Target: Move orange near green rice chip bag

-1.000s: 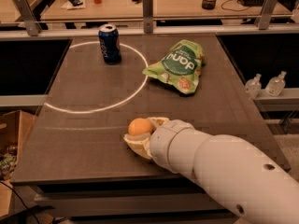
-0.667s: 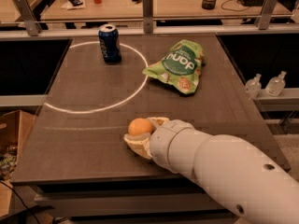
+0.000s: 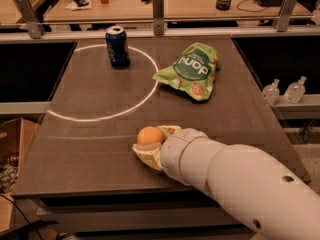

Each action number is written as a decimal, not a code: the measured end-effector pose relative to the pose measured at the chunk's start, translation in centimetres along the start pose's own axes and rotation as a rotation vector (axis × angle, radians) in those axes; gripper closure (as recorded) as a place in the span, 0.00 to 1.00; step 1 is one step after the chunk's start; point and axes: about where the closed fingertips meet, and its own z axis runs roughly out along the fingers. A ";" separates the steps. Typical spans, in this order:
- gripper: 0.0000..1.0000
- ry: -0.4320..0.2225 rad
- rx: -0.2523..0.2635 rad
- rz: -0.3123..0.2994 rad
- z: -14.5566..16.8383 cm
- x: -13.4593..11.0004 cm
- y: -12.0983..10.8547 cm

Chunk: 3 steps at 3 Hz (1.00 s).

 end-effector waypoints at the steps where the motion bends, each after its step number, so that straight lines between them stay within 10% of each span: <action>1: 1.00 0.000 0.000 0.000 0.0 0.0 0.0; 3: 1.00 0.000 0.000 0.000 0.0 0.0 0.0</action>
Offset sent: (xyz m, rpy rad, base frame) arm 0.1540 -0.0228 0.0742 -0.0366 -0.2605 -0.0726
